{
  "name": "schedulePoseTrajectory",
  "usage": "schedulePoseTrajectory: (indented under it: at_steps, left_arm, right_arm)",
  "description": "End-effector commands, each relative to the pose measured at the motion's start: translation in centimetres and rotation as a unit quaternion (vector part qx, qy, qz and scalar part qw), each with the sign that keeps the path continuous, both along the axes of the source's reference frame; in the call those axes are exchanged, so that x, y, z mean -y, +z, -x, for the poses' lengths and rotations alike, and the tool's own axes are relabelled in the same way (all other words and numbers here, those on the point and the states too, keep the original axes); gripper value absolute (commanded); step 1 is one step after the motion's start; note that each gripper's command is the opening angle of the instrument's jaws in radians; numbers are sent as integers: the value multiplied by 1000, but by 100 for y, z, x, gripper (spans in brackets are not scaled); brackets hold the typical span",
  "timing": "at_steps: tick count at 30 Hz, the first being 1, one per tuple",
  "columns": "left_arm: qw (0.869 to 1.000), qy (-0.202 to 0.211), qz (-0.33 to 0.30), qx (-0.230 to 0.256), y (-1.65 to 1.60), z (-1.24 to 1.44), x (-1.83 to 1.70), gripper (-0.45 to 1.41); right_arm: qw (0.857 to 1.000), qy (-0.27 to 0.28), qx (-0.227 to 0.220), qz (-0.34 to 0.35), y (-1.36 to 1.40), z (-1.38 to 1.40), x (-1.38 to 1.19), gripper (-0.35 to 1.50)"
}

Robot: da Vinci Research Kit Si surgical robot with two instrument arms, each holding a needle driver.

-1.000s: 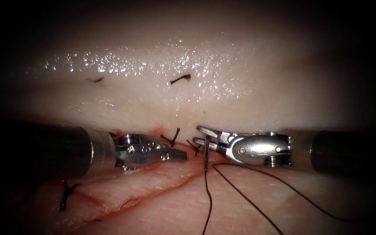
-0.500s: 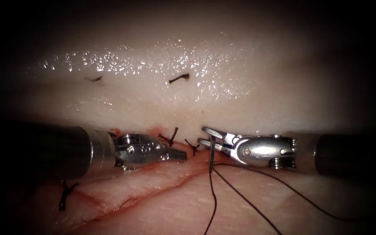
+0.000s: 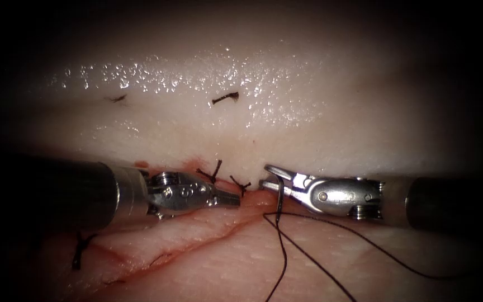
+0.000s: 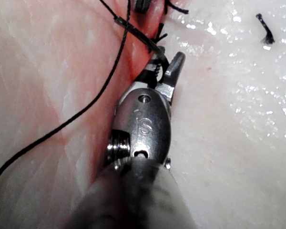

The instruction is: Wound Closure

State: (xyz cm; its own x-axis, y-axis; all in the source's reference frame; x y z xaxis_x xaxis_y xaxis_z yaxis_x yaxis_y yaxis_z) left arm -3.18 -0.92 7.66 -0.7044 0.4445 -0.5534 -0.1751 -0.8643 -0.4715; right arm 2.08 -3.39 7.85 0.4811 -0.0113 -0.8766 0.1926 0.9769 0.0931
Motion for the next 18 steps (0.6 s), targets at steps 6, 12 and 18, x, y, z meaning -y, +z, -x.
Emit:
schedulePoseTrajectory:
  at_steps: [6,12,18]
  left_arm:
    - [1000,-1,0,0,5,7,2,-1]
    - [1000,-1,0,0,4,7,2,-1]
    - [1000,-1,0,0,4,7,2,-1]
  right_arm:
    - [1000,-6,-1,-4,5,-16,6,-35]
    - [999,9,3,-37,7,-14,6,-35]
    - [997,14,7,-82,10,-14,8,-35]
